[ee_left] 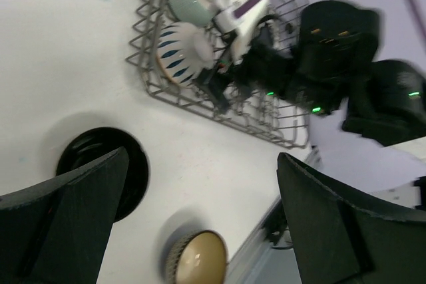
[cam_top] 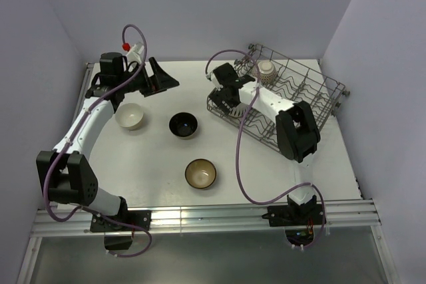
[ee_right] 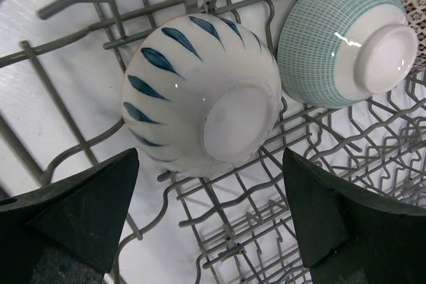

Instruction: Load the bowls into the dish rack

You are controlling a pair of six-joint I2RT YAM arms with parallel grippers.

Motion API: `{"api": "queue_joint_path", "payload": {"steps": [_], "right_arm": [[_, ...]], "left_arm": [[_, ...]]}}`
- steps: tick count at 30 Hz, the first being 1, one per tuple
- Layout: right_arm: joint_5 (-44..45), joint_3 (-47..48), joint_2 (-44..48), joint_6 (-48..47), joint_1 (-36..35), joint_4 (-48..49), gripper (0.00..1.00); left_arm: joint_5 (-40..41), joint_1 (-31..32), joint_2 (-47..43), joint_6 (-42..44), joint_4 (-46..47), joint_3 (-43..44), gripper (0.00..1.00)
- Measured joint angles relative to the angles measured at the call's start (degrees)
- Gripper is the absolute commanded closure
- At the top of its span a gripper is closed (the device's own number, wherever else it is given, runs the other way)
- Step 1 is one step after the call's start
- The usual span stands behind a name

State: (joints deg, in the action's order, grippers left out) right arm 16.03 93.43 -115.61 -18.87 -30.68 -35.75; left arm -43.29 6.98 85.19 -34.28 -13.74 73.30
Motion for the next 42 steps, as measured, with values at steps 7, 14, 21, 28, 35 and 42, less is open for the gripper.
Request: {"api": "queue_joint_path", "payload": {"steps": [7, 14, 21, 28, 35, 42], "right_arm": [[-5.6, 0.0, 8.5, 1.6, 0.3, -1.2, 0.0], [-18.0, -0.5, 25.0, 7.2, 4.9, -1.7, 0.0], [-33.8, -6.7, 41.5, 13.5, 18.6, -2.0, 0.0], [-41.3, -16.1, 52.2, 15.0, 29.6, -3.6, 0.0], [-45.2, -22.4, 56.2, 17.2, 35.0, -5.4, 0.0], [-46.0, -22.7, 56.4, 21.6, 35.5, -5.2, 0.0]], "left_arm": [[5.2, -0.1, -3.7, 15.8, -11.0, 0.5, 0.0], [11.1, -0.1, -6.9, 31.4, -18.7, -0.8, 0.02], [16.0, 1.2, -4.9, 36.5, -18.1, -6.7, 0.11], [20.3, 6.4, 3.1, 36.7, -14.2, -10.7, 0.14], [23.5, 8.3, 9.7, 35.7, -10.7, -10.1, 0.21], [23.7, 9.4, 14.9, 33.4, -8.9, -9.2, 0.29]]}}
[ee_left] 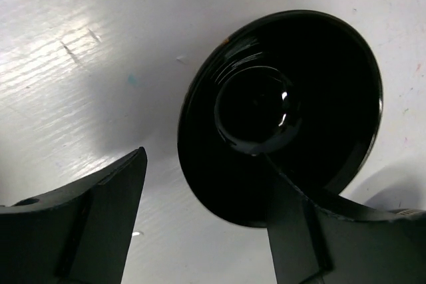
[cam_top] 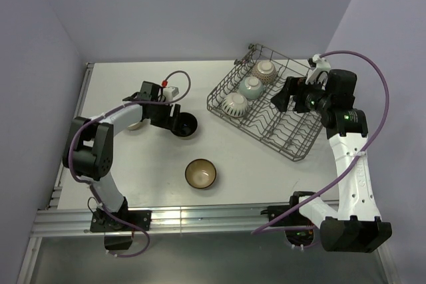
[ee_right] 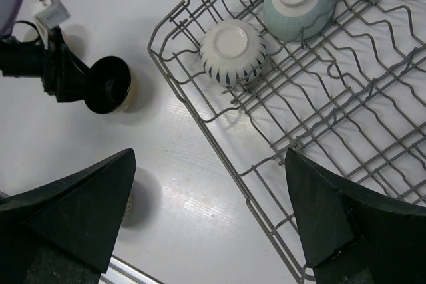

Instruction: Load the bowls into the dish rack

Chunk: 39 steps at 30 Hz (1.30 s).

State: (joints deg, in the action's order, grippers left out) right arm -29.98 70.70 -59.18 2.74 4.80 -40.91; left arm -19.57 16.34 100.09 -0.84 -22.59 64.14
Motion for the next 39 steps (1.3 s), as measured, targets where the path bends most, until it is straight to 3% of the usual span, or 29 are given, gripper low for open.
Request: {"api": "queue_joint_path", "payload": {"steps": [10, 13, 14, 22, 28, 32, 39], "right_arm": [[-0.1, -2.5, 0.0, 6.0, 0.1, 4.5, 0.0], [-0.1, -4.0, 0.0, 7.6, 0.1, 5.9, 0.0], [0.0, -4.4, 0.0, 8.1, 0.1, 6.3, 0.0], [0.7, -4.7, -0.3, 13.9, 0.1, 8.5, 0.02], [-4.3, -4.5, -0.3, 19.2, 0.1, 13.0, 0.02], [-8.0, -3.1, -0.3, 22.9, 0.1, 15.8, 0.01], [-10.9, -2.4, 2.6, 26.5, 0.1, 17.9, 0.01]], "left_arm": [[-0.4, 0.3, 3.9, -2.0, 2.8, 0.0, 0.69], [-1.2, 0.3, 4.4, -2.9, 3.5, 0.0, 0.85], [-1.9, 0.2, 4.5, -3.3, 3.6, 0.2, 0.99], [-5.8, 0.1, 3.1, -5.4, 1.7, 0.6, 1.0], [-14.1, 0.1, -4.4, -13.8, 2.3, 5.4, 1.0], [-19.5, 0.6, -7.1, -23.3, 10.9, 10.1, 1.0], [-22.7, 5.8, -6.9, -41.0, 29.7, 9.6, 1.0]]}}
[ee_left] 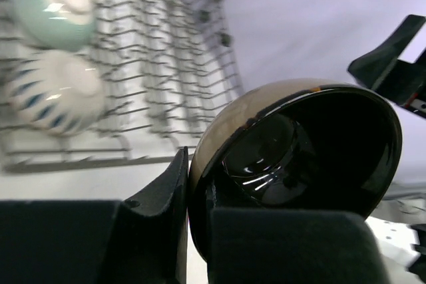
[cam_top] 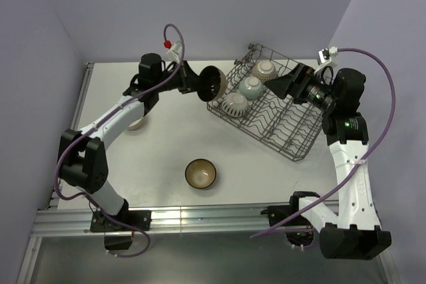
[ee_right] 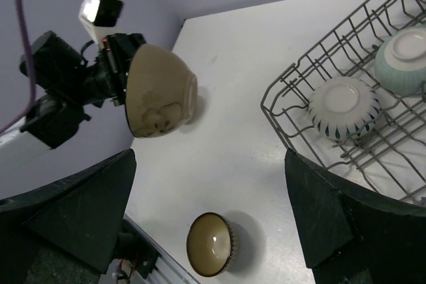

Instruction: Load the bowls into the dish rack

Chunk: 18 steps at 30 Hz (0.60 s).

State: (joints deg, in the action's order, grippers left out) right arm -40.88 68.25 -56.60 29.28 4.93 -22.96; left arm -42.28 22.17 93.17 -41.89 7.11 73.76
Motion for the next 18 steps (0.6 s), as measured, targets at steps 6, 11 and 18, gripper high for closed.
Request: {"api": "queue_joint_path", "payload": {"steps": [6, 11, 18], "right_arm": [[-0.5, -1.2, 3.7, 2.5, -0.3, 1.2, 0.0], [-0.9, -6.2, 5.6, 5.5, -0.9, 2.7, 0.0], [-0.5, -6.5, 3.8, 6.2, -3.3, 2.5, 0.0]], "left_arm": [[-0.6, 6.4, 4.9, -10.4, 11.3, 0.0, 1.0], [-0.5, 10.1, 9.7, -15.0, 15.6, 1.8, 1.0], [0.0, 13.0, 15.1, -19.1, 19.5, 5.5, 1.0]]}}
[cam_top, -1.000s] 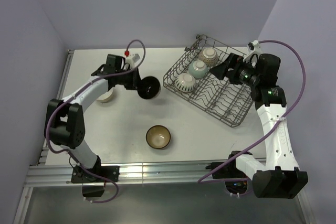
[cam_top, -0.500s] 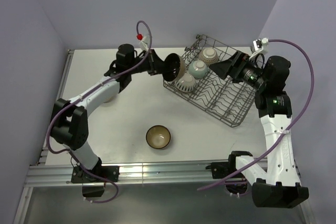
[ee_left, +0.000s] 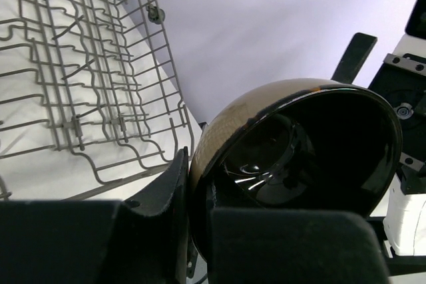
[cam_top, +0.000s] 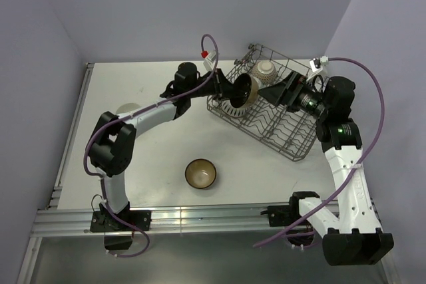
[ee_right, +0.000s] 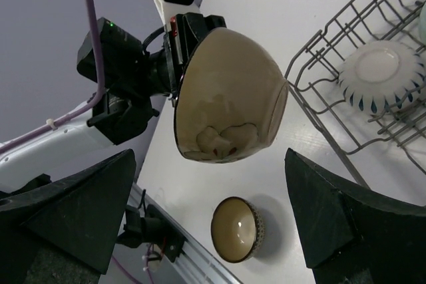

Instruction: Load the bowls into the dish rack

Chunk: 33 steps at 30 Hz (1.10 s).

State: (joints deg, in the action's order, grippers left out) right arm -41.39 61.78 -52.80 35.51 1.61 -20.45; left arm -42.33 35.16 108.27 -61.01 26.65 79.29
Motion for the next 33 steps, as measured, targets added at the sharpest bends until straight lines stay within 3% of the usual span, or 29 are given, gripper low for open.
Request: {"api": "queue_joint_path", "payload": {"steps": [9, 19, 21, 24, 25, 28, 33], "right_arm": [[2.5, 0.0, -4.5, 0.0, -5.2, -0.2, 0.0], [2.2, 0.0, -6.4, 0.4, -6.5, -0.1, 0.22], [2.5, 0.0, -6.5, 0.2, -6.6, -0.2, 0.28], [3.0, 0.0, -7.0, -0.1, -6.6, -0.3, 0.46], [3.1, 0.0, -7.1, -0.3, -6.6, -0.4, 0.64], [3.1, 0.2, -7.8, -0.9, -6.6, -1.0, 1.0], [3.2, 1.3, -8.5, -2.2, -6.6, -2.2, 1.0]], "left_arm": [[0.1, 2.2, 0.8, -0.8, 0.7, 1.4, 1.0], [0.1, 2.6, 0.8, -0.3, 0.5, 1.4, 1.0], [0.4, 2.6, 0.8, 0.1, 0.1, 1.4, 1.0], [1.2, 2.6, 0.9, 0.6, -0.4, 1.5, 0.99], [1.2, 2.6, 1.0, 0.7, -0.5, 1.5, 0.97], [1.2, 2.5, 1.4, 1.3, -1.5, 1.7, 0.84], [1.2, 2.5, 1.5, 1.8, -2.0, 2.1, 0.68]]}}
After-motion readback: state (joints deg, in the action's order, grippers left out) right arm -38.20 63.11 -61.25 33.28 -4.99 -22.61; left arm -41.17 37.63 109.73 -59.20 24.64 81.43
